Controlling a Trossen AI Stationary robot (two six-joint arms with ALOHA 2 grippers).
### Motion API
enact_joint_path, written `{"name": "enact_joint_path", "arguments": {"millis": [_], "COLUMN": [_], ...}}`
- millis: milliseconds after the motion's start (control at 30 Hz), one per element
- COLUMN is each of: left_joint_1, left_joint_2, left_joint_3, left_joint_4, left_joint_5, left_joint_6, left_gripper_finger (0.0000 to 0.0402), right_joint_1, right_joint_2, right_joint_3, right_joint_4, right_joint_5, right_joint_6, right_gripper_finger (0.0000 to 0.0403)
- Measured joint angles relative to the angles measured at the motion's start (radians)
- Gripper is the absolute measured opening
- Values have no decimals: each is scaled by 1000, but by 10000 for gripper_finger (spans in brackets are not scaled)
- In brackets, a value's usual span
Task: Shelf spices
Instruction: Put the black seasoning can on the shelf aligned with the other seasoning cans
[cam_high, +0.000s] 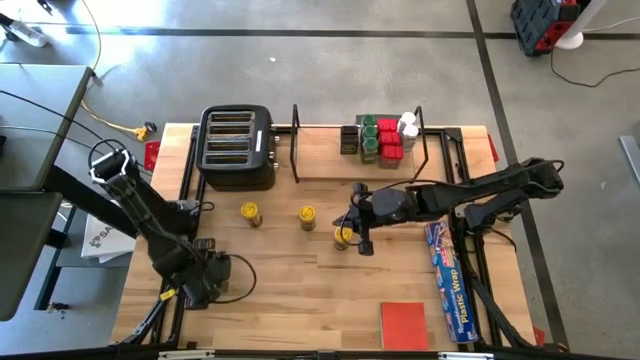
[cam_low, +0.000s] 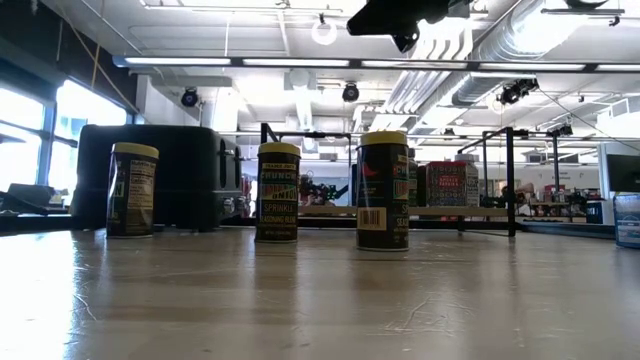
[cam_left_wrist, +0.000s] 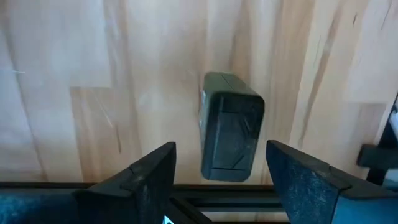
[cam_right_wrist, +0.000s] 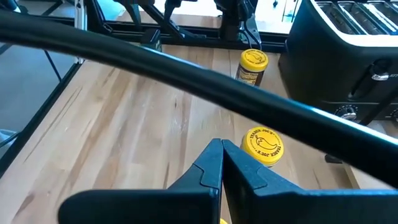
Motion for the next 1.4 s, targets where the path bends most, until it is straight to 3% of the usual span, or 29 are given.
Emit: {"name": "enact_joint_path", "arguments": {"millis": [433, 633, 733, 1000, 1200, 1400], "left_joint_1": [-14, 39, 106, 394, 599, 668], "left_joint_2": [166, 237, 243, 247, 336, 488], "left_joint_3": [0, 0, 2, 63, 123, 267], "left_joint_4": [13, 89, 147, 344, 483, 494], "left_joint_5": [-7, 20, 22, -128, -85, -6], "left_joint_6": [61, 107, 145, 382, 558, 709], "left_gripper_finger": [237, 157, 111, 111, 137, 151], "right_joint_1": [1, 22, 43, 84, 87, 87], "right_joint_2": [0, -13, -42, -110, -119, -118], "right_joint_3": [0, 0, 0, 1, 1, 1], "right_joint_4": [-3, -20, -30, -105, -176, -227], "right_joint_5": [-1, -1, 1, 67, 81, 82], "right_joint_6": [2, 0, 2, 50, 108, 148], "right_gripper_finger": [2, 2, 2, 2, 2, 2]}}
